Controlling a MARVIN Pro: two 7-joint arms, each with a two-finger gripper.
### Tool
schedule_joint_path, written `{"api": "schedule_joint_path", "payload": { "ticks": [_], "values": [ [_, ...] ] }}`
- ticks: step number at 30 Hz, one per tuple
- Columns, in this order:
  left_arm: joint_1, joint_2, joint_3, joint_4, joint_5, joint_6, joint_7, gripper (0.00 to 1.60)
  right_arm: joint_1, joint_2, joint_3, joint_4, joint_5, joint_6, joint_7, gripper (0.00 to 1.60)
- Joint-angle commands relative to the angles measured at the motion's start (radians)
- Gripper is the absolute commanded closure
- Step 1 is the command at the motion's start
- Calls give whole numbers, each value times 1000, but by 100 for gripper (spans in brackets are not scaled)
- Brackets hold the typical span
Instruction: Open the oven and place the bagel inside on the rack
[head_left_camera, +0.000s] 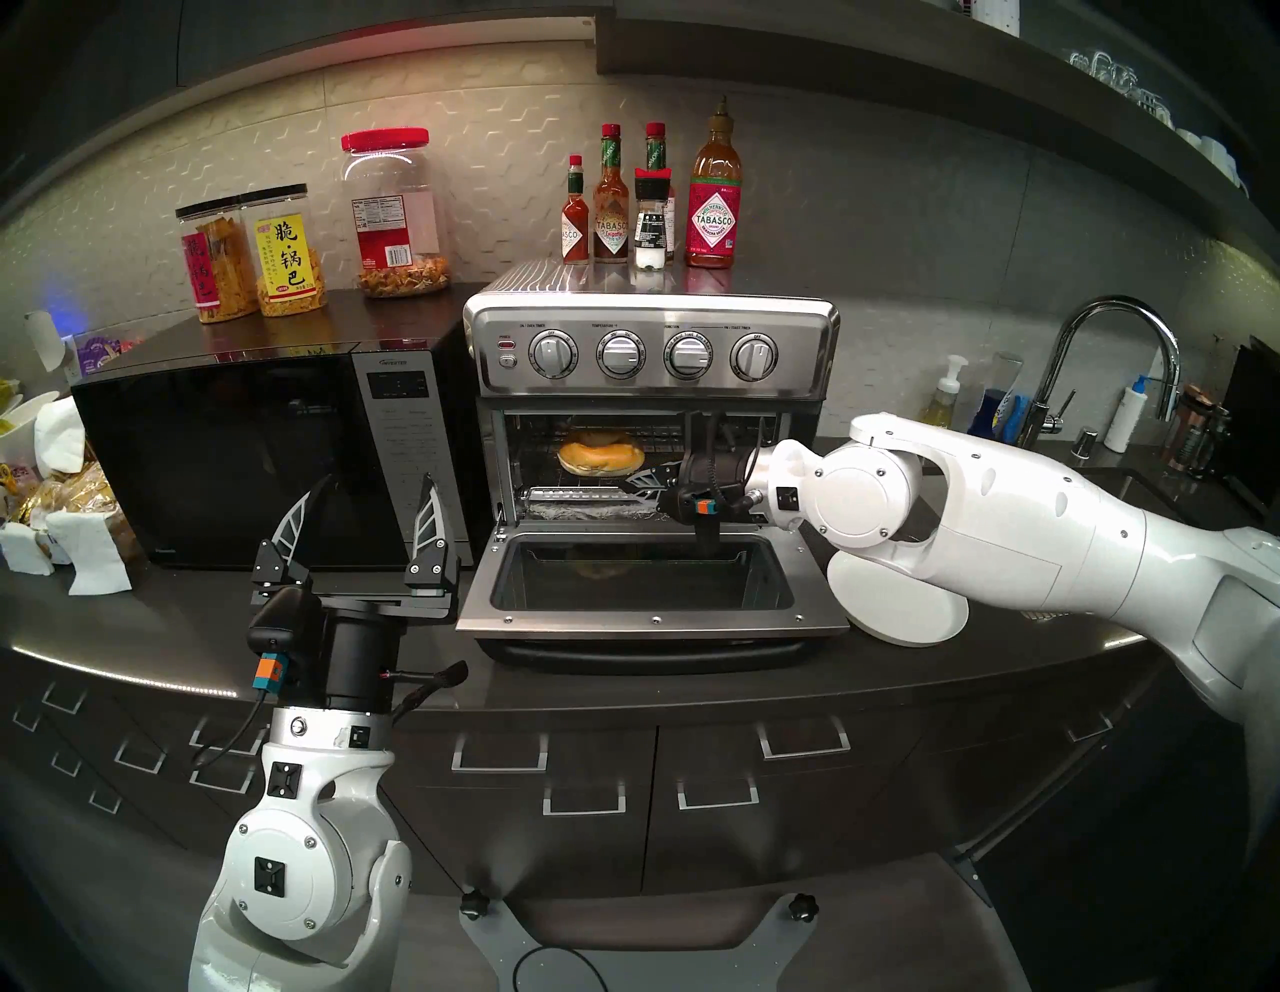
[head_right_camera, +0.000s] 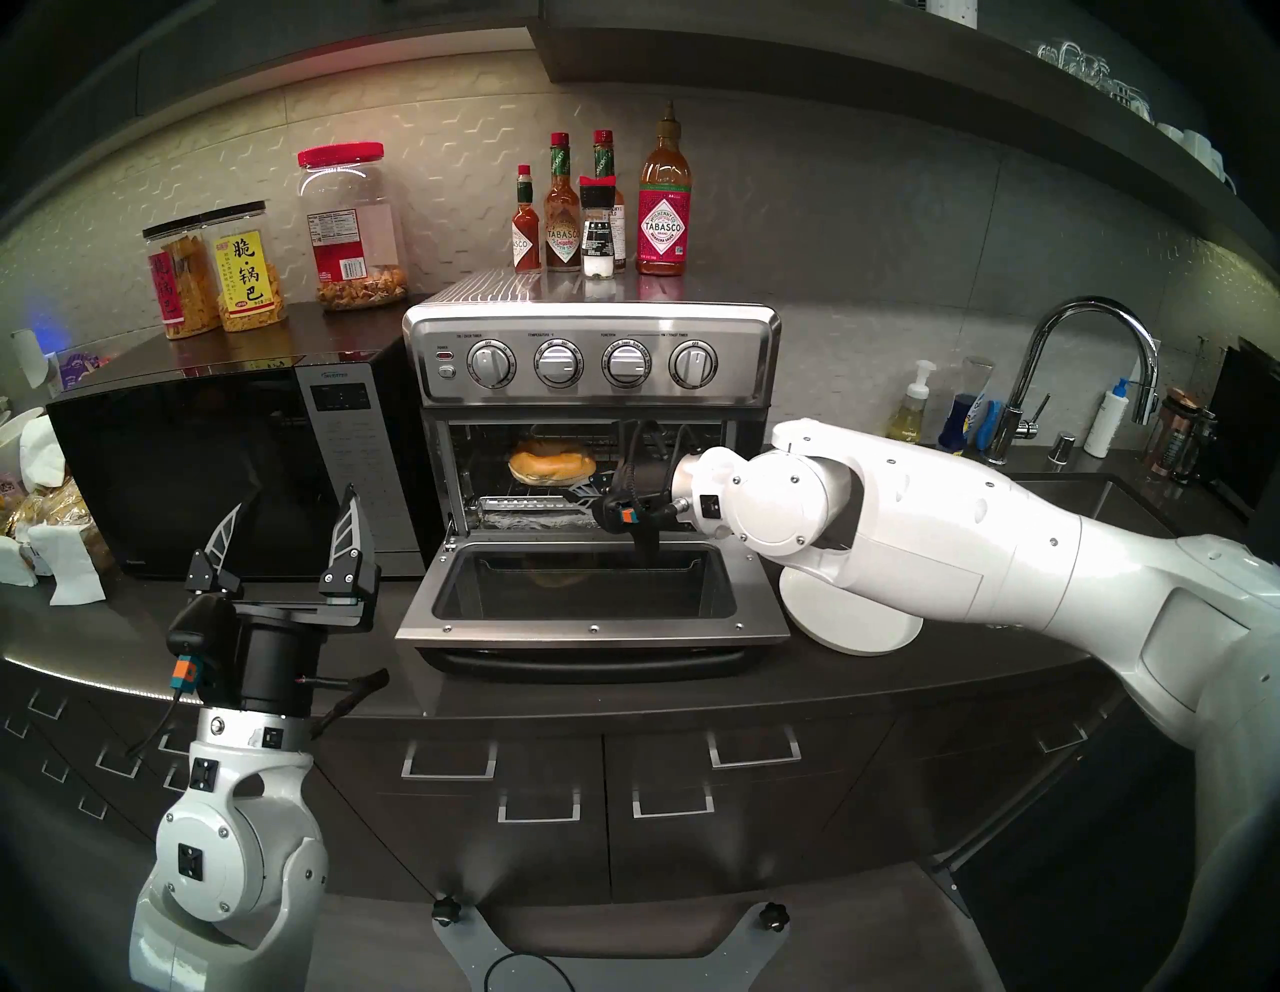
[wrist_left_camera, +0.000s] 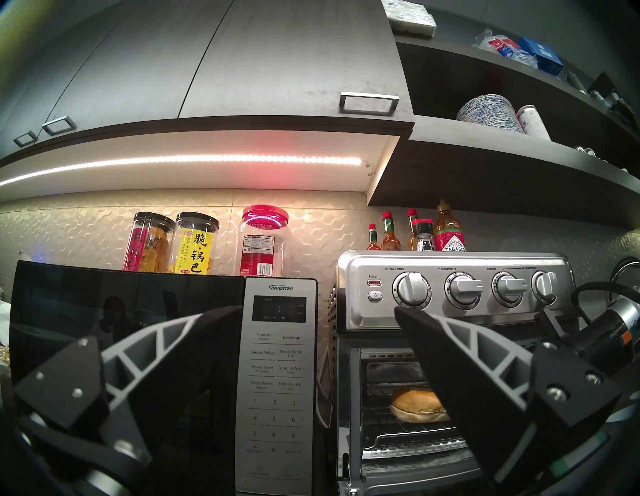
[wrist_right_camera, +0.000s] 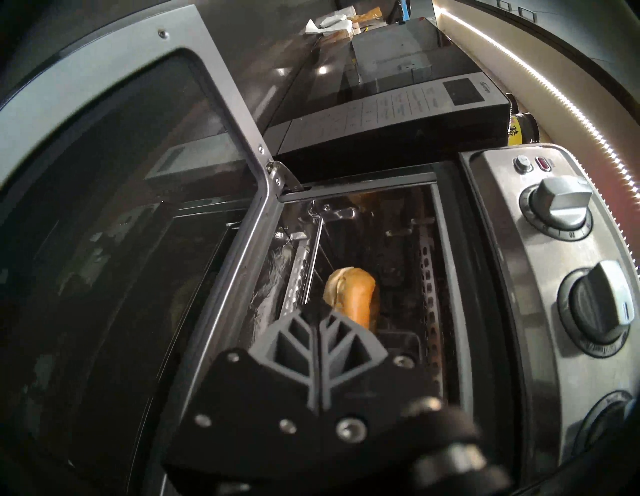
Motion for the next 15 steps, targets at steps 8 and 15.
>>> {"api": "schedule_joint_path", "payload": {
  "ticks": [8, 15],
  "values": [
    [-3, 1, 1, -18, 1, -4, -1, 0, -44, 204, 41, -215, 54, -27, -4, 160],
    [-3, 1, 1, -18, 1, -4, -1, 0, -88, 269, 34, -316, 74, -41, -15, 160]
  ]
}}
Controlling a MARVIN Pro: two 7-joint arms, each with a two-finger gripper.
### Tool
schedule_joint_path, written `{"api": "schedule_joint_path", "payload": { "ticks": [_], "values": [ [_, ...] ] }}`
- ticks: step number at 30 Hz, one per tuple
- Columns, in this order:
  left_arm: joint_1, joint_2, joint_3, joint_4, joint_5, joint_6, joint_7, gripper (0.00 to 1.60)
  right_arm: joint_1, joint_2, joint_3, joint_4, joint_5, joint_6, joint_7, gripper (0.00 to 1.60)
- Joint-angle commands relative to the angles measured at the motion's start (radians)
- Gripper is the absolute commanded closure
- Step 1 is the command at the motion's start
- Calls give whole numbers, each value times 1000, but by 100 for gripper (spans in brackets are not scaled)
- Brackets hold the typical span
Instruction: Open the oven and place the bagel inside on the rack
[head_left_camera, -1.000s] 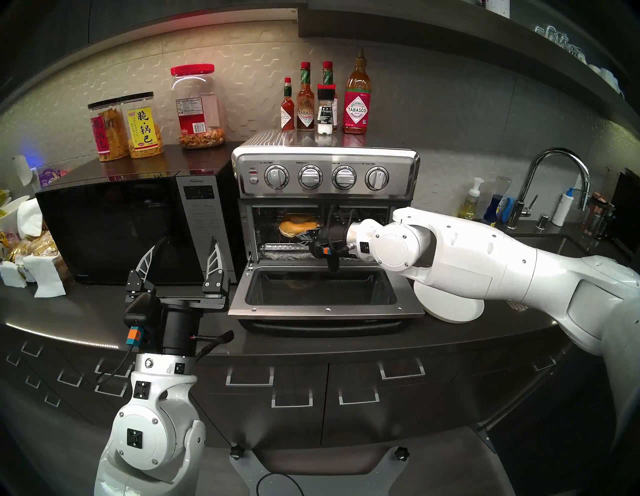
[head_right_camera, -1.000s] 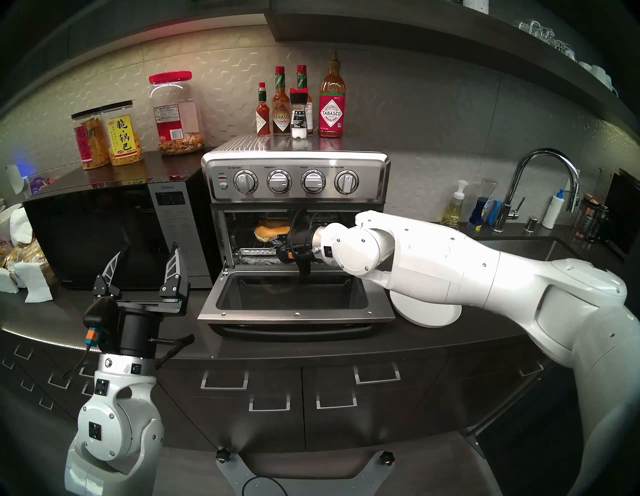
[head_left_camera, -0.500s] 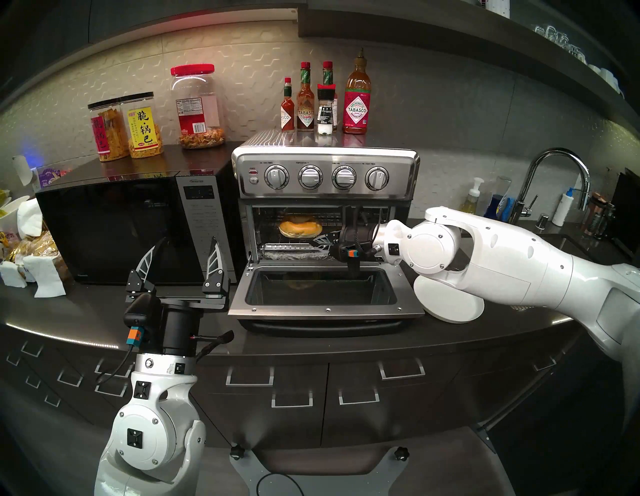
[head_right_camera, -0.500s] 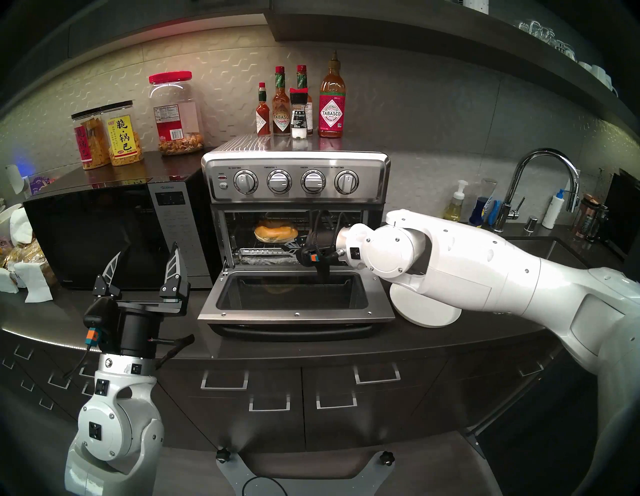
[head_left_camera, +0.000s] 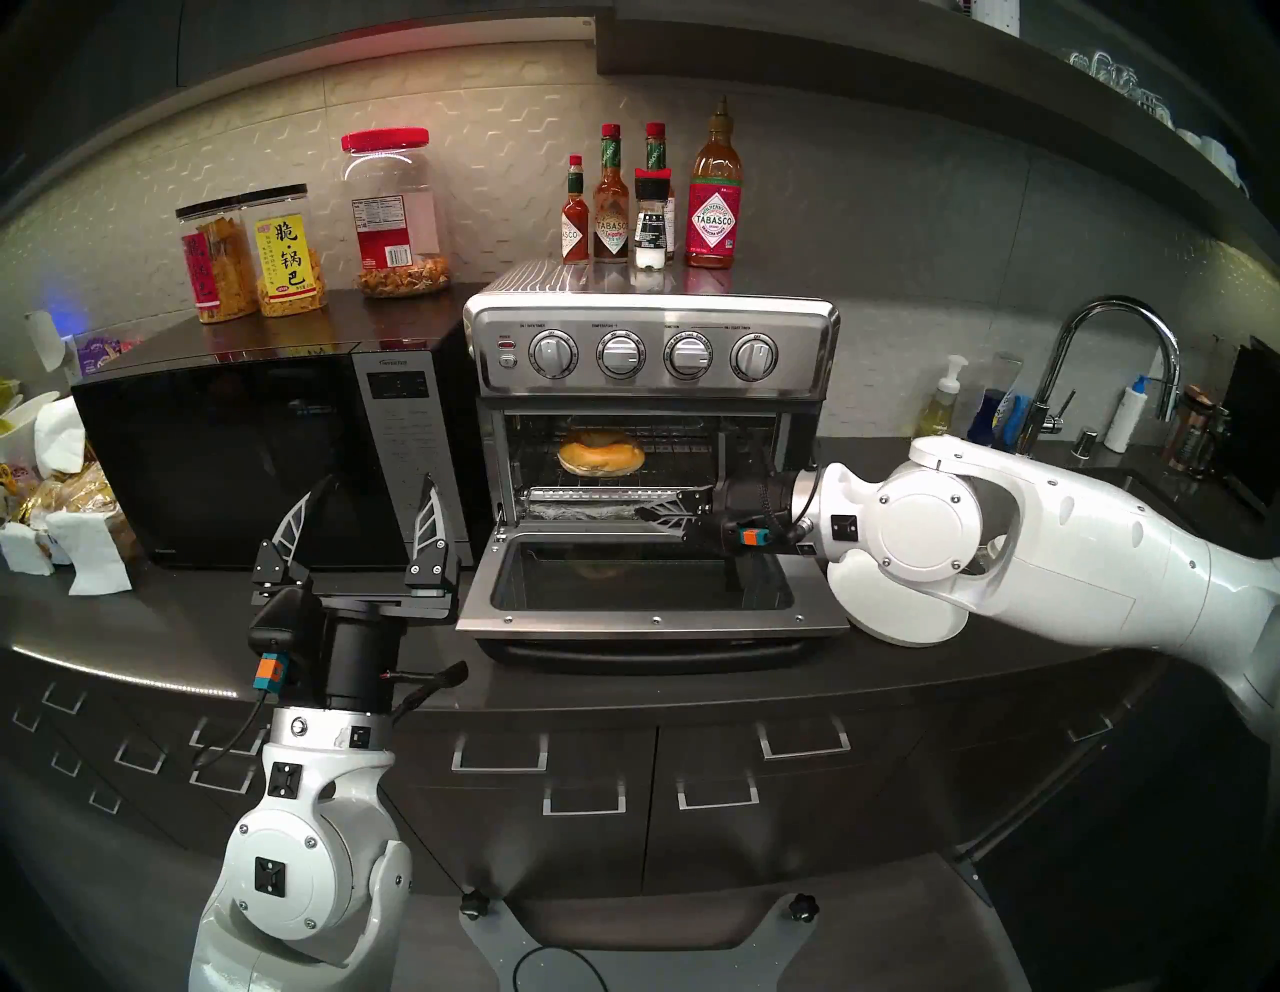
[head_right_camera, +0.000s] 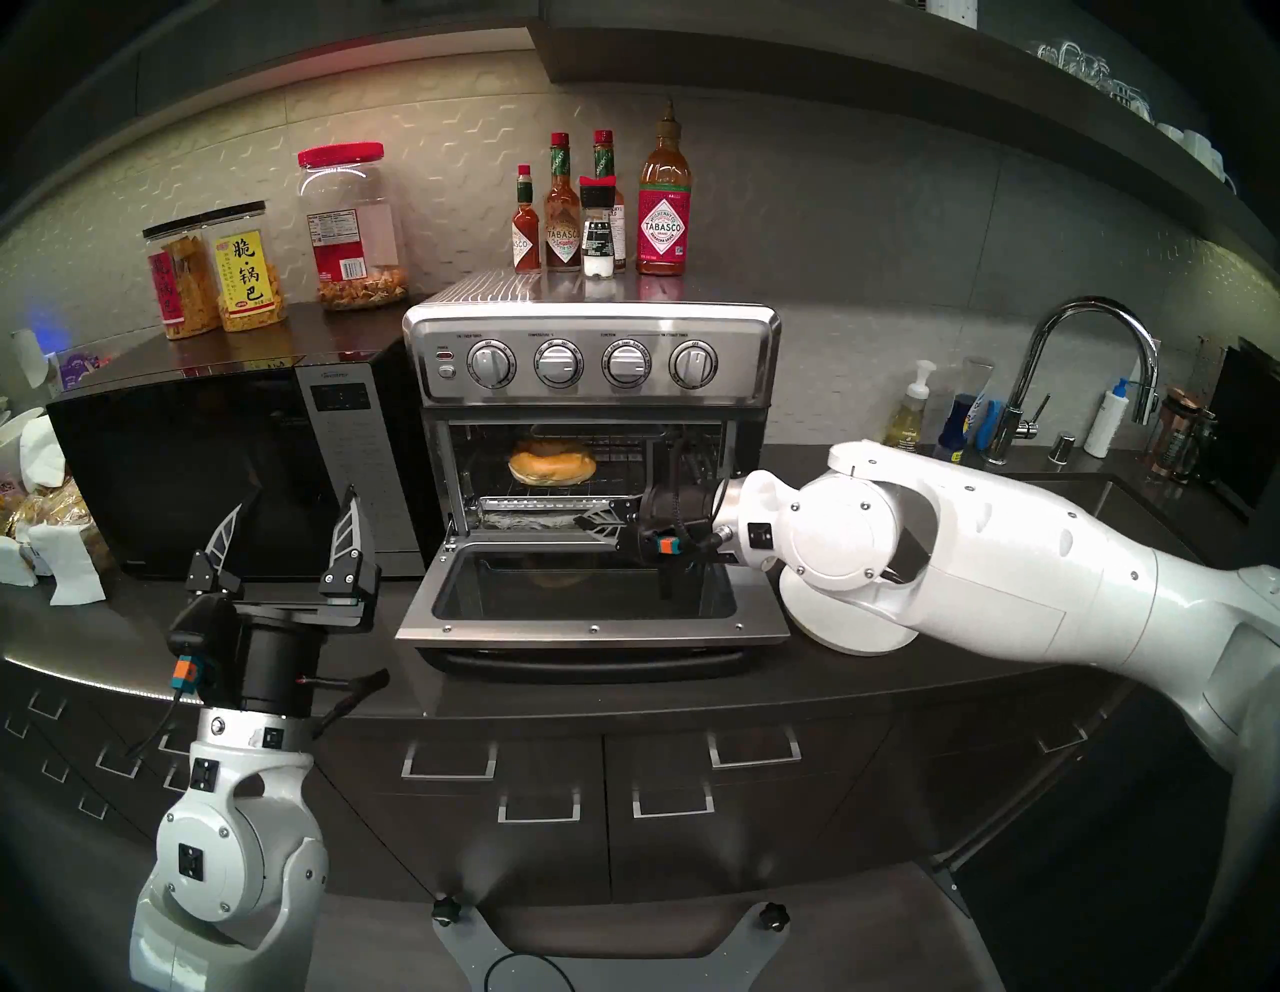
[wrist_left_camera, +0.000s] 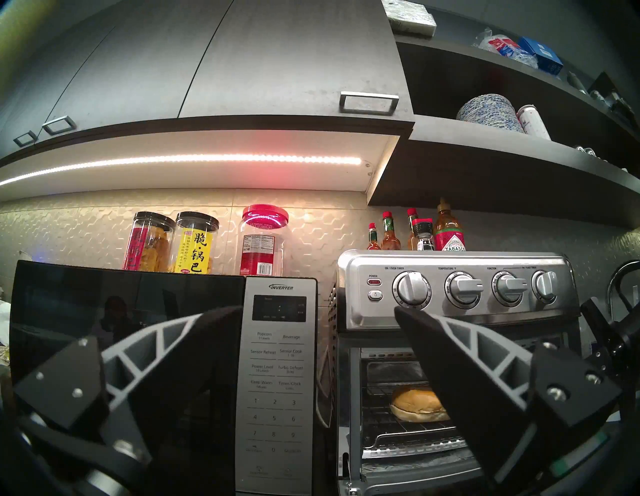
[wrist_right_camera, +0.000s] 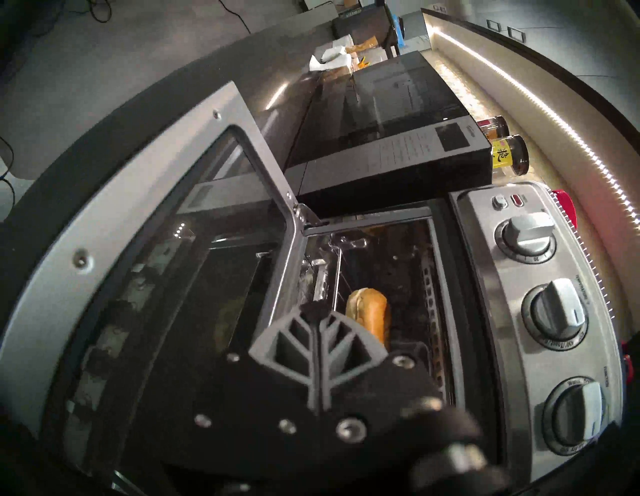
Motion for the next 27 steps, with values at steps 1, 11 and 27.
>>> {"api": "schedule_joint_path", "payload": {
  "ticks": [1, 11, 27],
  "values": [
    [-2, 1, 1, -19, 1, -4, -1, 0, -35, 114, 11, -118, 21, -12, -19, 160],
    [-2, 1, 1, -20, 1, -4, -1, 0, -96, 227, 3, -269, 7, 14, -62, 160],
    [1, 1, 0, -24, 1, -2, -1, 0, -241, 376, -80, -417, -194, 124, -287, 160]
  ]
}}
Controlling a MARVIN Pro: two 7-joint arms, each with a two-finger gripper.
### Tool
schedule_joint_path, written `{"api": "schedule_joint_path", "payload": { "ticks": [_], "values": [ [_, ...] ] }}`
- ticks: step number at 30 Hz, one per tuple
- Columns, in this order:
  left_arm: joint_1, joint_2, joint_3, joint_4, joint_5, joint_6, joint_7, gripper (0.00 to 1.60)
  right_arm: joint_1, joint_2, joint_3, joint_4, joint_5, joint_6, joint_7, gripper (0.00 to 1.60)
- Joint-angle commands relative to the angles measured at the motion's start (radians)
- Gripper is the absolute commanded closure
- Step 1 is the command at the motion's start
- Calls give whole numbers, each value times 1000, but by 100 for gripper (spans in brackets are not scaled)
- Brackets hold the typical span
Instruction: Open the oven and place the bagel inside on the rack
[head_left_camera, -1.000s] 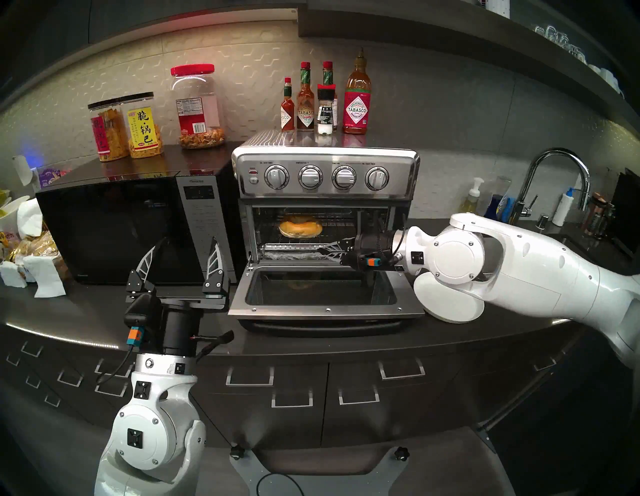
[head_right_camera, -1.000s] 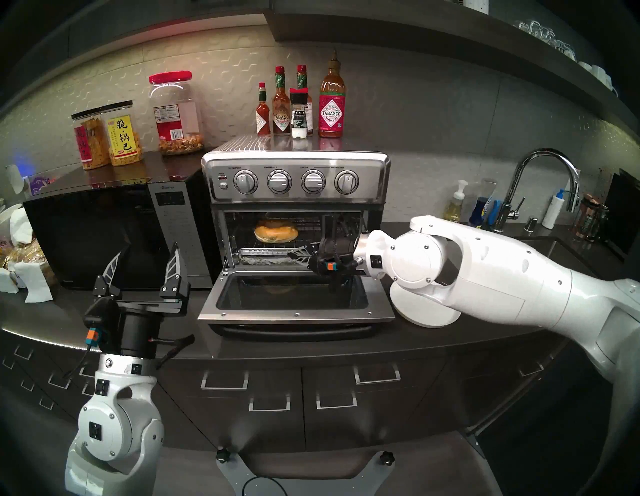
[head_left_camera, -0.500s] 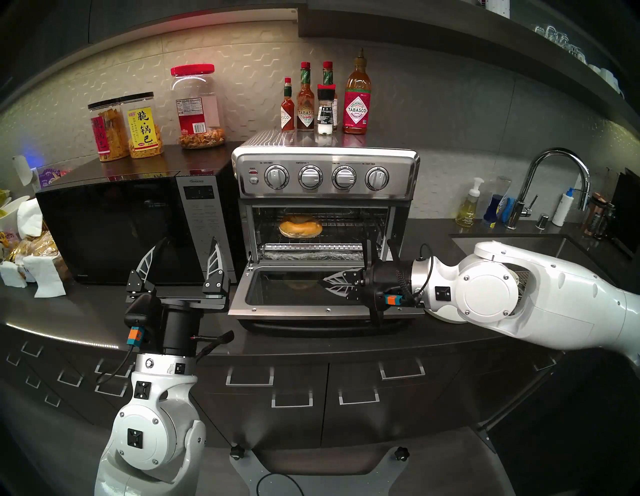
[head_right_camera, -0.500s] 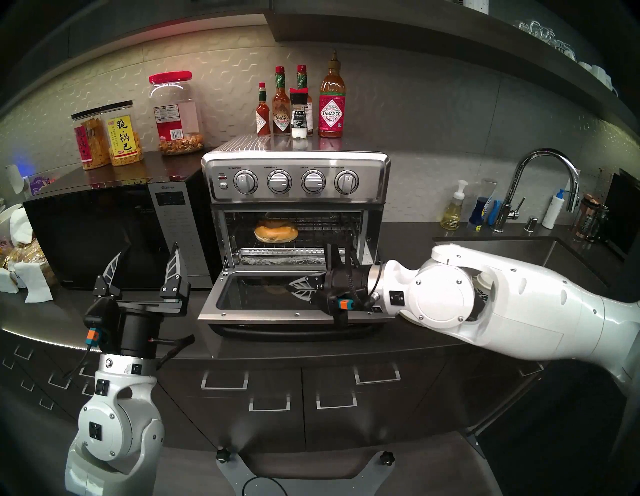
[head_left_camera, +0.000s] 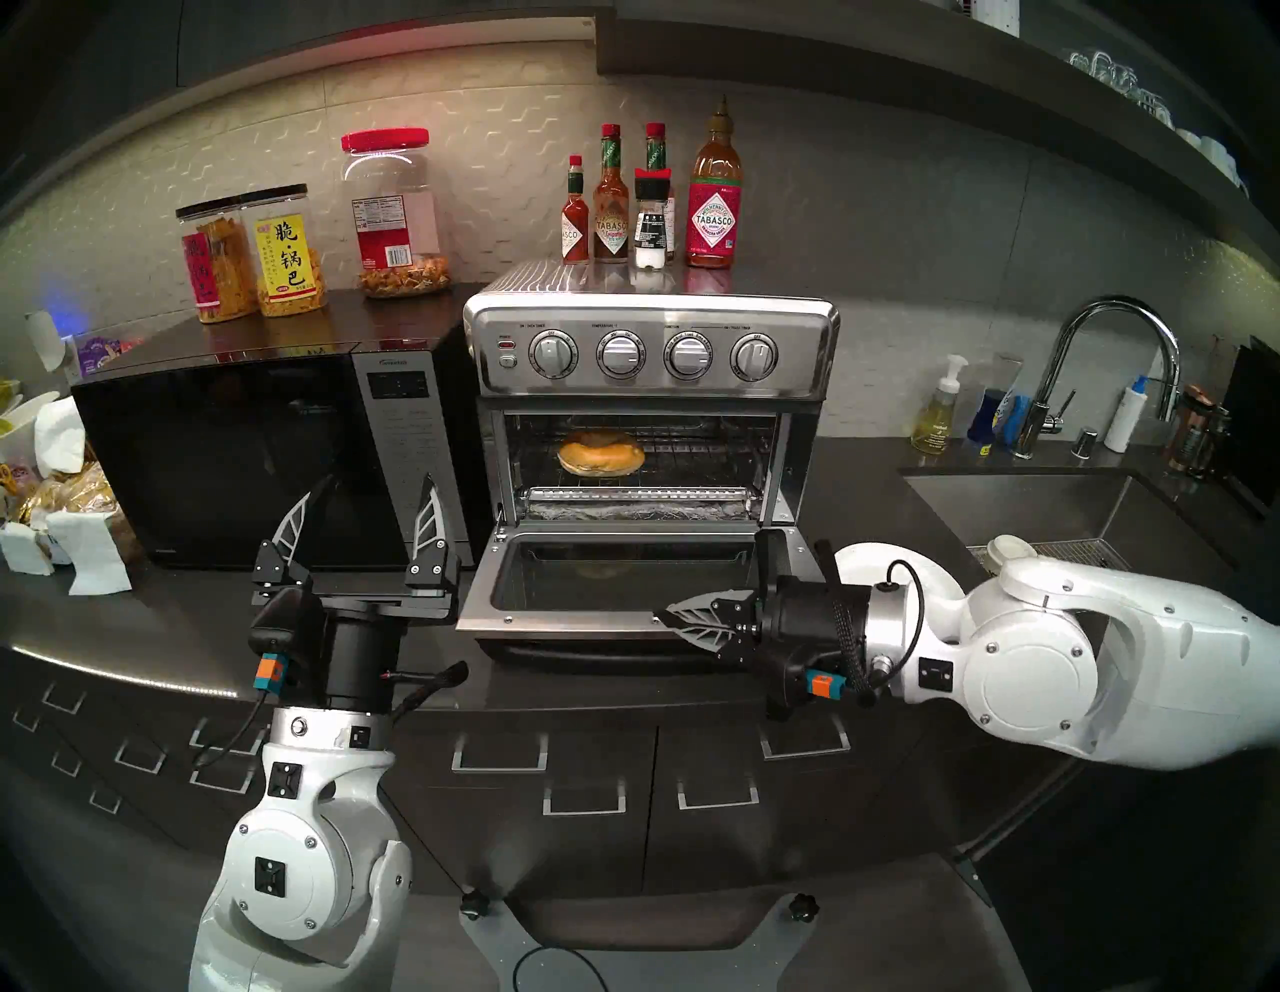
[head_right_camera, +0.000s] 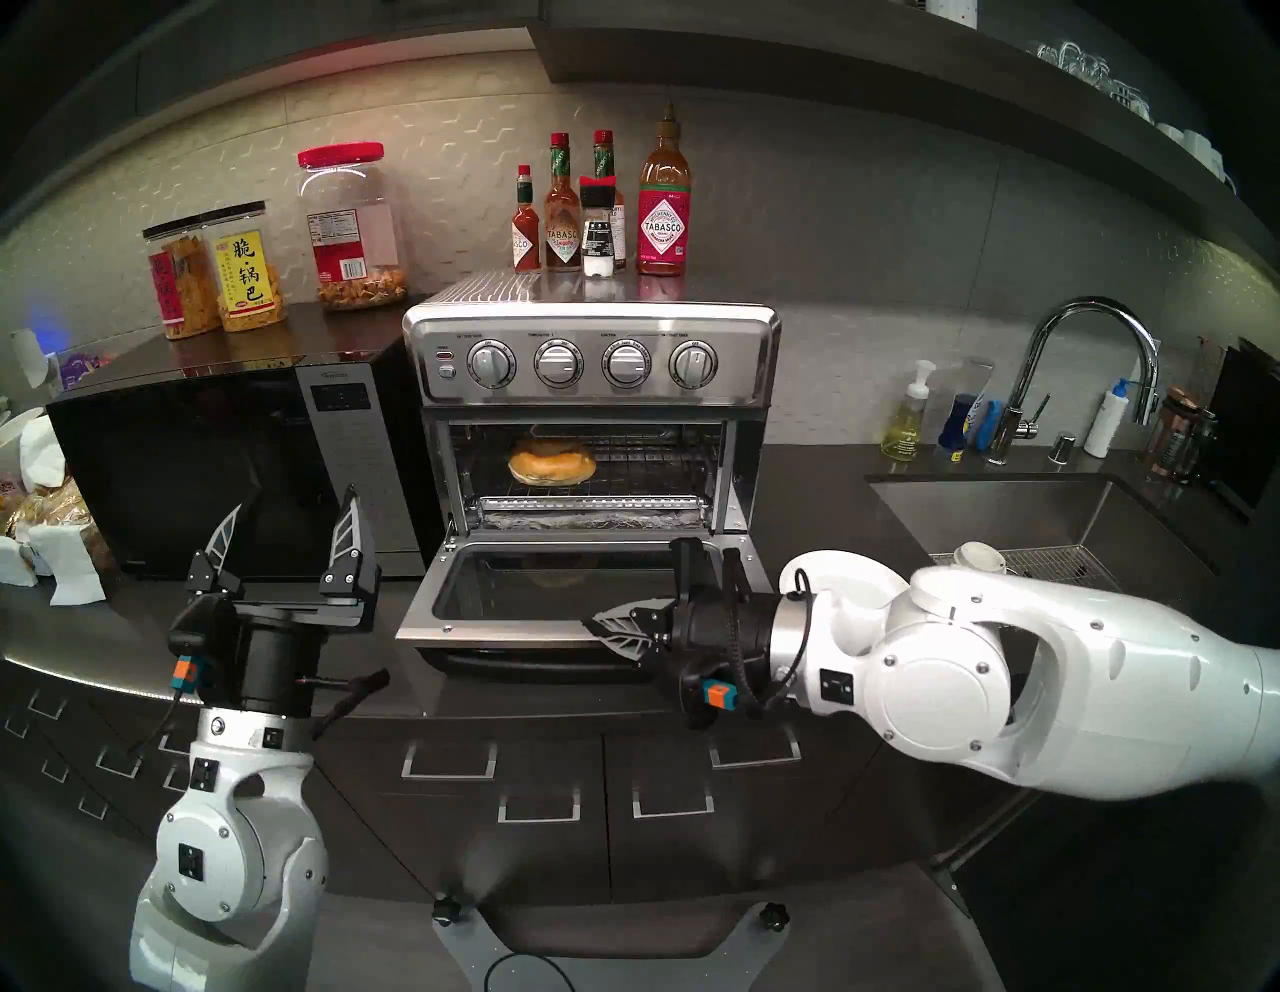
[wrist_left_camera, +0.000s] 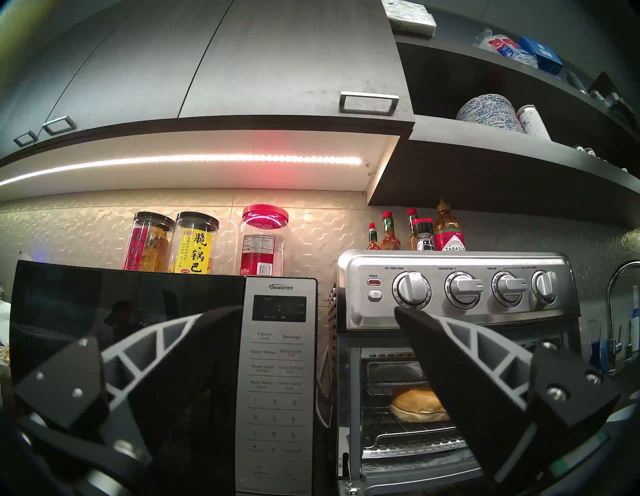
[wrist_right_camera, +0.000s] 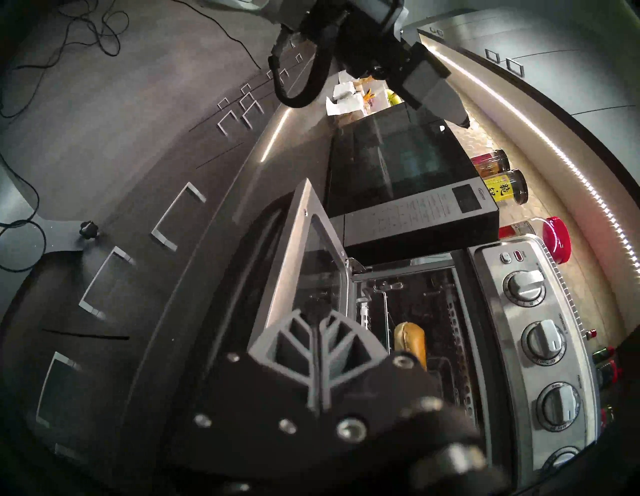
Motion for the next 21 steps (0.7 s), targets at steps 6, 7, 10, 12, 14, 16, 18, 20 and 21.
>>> {"api": "schedule_joint_path", "payload": {
  "ticks": [6, 7, 10, 12, 14, 16, 18, 20, 21],
  "values": [
    [2, 1, 0, -24, 1, -2, -1, 0, -112, 79, -71, -59, -131, 52, -183, 160],
    [2, 1, 0, -24, 1, -2, -1, 0, -120, 80, -84, -60, -141, 50, -205, 160],
    [2, 1, 0, -24, 1, -1, -1, 0, -141, 75, -111, -56, -171, 54, -246, 160],
    [2, 1, 0, -25, 1, -1, -1, 0, -154, 62, -133, -45, -186, 58, -273, 160],
    [2, 1, 0, -25, 1, -1, -1, 0, -166, 28, -154, -31, -210, 81, -294, 160],
    [2, 1, 0, -25, 1, -1, -1, 0, -167, 13, -158, -23, -211, 89, -297, 160],
    [2, 1, 0, -25, 1, -1, -1, 0, -170, -23, -166, -4, -216, 106, -300, 160],
    [2, 1, 0, -24, 1, -2, -1, 0, -173, -55, -169, 18, -214, 115, -294, 160],
    [2, 1, 0, -24, 1, -2, -1, 0, -175, -75, -172, 29, -216, 123, -295, 160]
  ]
}}
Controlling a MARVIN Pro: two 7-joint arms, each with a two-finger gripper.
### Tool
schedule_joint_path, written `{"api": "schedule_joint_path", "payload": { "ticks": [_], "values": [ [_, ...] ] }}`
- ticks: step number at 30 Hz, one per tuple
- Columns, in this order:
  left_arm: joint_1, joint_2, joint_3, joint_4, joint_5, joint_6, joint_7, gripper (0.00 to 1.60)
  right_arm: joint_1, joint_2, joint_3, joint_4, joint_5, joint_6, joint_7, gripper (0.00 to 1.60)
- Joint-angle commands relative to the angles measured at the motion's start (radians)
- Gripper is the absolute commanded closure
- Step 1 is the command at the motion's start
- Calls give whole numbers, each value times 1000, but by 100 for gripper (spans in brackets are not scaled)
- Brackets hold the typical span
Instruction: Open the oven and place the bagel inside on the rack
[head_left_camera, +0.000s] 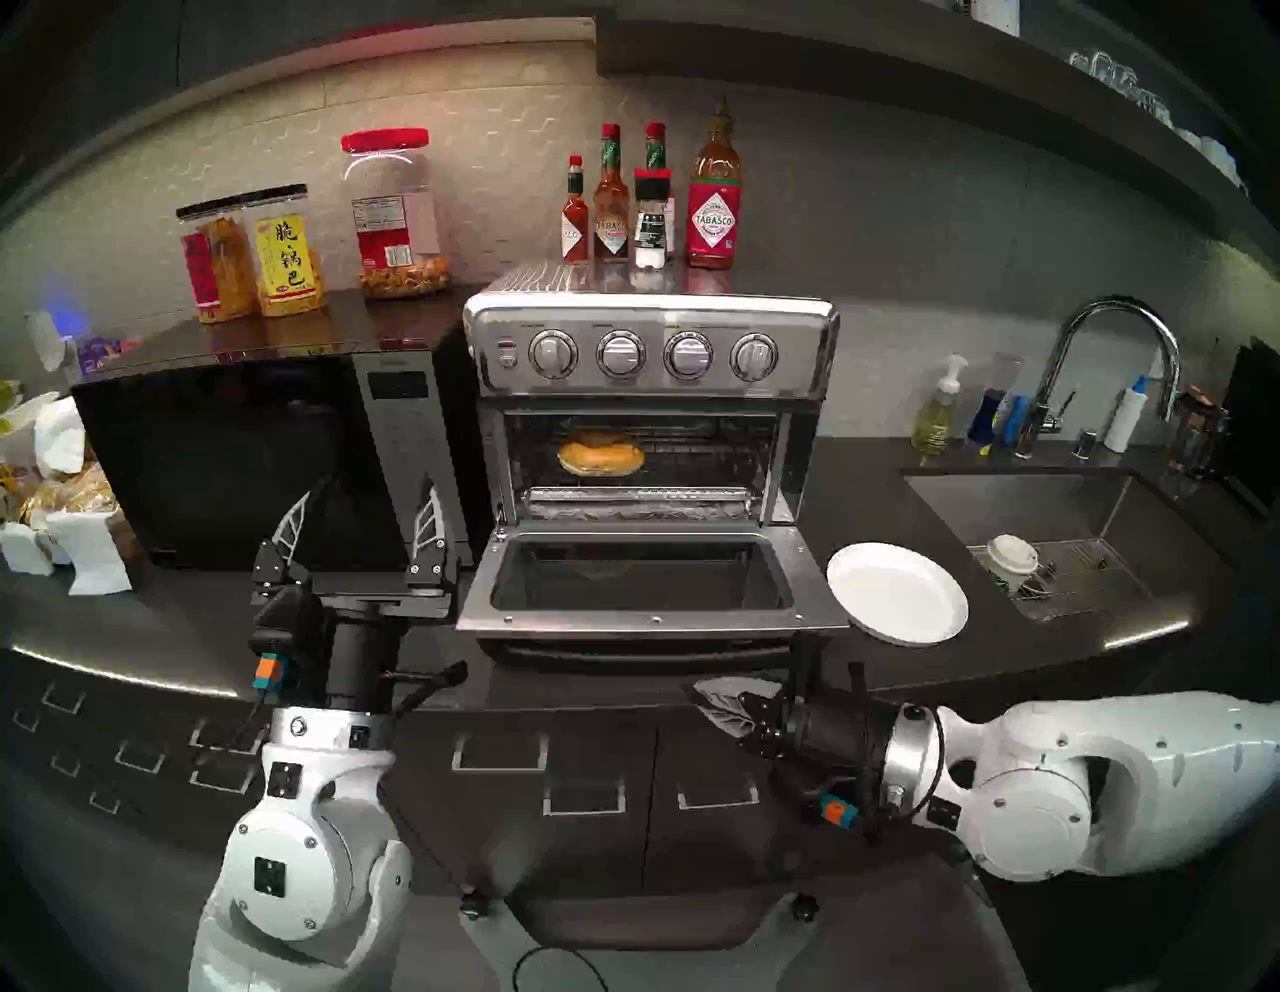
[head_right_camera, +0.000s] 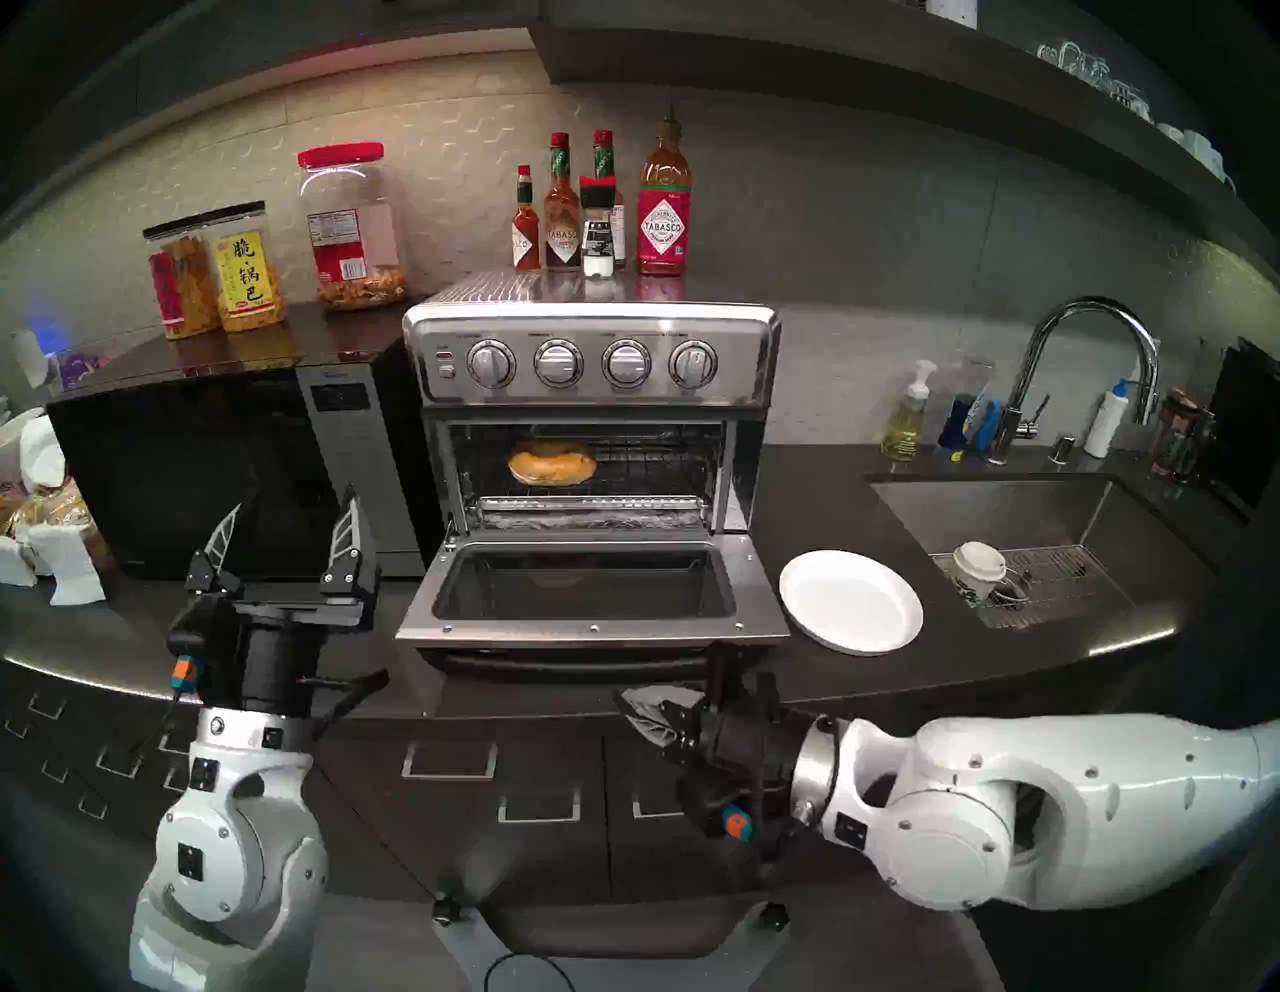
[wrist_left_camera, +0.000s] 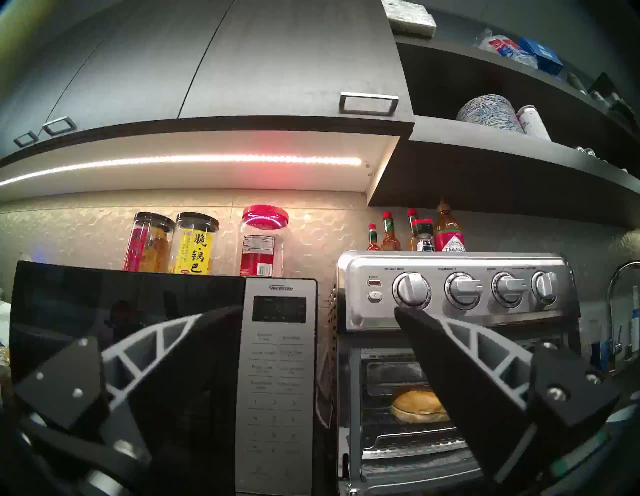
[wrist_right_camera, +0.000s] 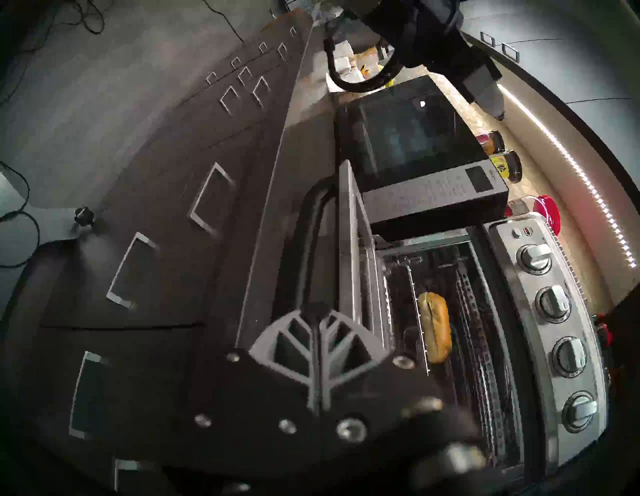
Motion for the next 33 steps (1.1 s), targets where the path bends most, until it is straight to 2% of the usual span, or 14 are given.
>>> {"api": "schedule_joint_path", "payload": {
  "ticks": [1, 8, 9, 10, 14, 15, 16, 21, 22, 23, 24, 25, 27, 33],
  "values": [
    [1, 1, 0, -23, 1, -2, -1, 0, -19, -108, -6, 40, -13, 32, -26, 160],
    [0, 1, 1, -21, 1, -3, -1, 0, -26, -190, -2, 96, -16, 52, -7, 160],
    [0, 1, 1, -21, 1, -3, -1, 0, -26, -225, -1, 115, -14, 64, -6, 160],
    [0, 1, 1, -21, 1, -3, -1, 0, -27, -207, 3, 104, -16, 57, -4, 160],
    [0, 1, 1, -21, 1, -3, -1, 0, -28, -265, 13, 133, -15, 76, -1, 160],
    [0, 1, 1, -21, 1, -3, -1, 0, -29, -254, 18, 126, -17, 72, 1, 160],
    [0, 1, 1, -21, 1, -3, -1, 0, -27, -285, 20, 144, -14, 82, 0, 160],
    [0, 1, 1, -21, 1, -3, -1, 0, -29, -343, 36, 180, -7, 100, -9, 160],
    [0, 1, 1, -22, 1, -3, -1, 0, -30, -339, 38, 179, -6, 98, -8, 160],
    [0, 1, 0, -22, 1, -3, -1, 0, -31, -375, 37, 203, -4, 112, -16, 160],
    [1, 1, 0, -22, 1, -3, -1, 0, -32, -349, 42, 188, -4, 103, -13, 160],
    [1, 1, 0, -22, 1, -2, -1, 0, -33, -393, 40, 214, -2, 122, -26, 160],
    [1, 1, 0, -23, 1, -2, -1, 0, -35, -381, 45, 208, 1, 118, -26, 160],
    [2, 1, 0, -24, 1, -1, -1, 0, -45, -417, 47, 263, 15, 119, -58, 160]
  ]
}}
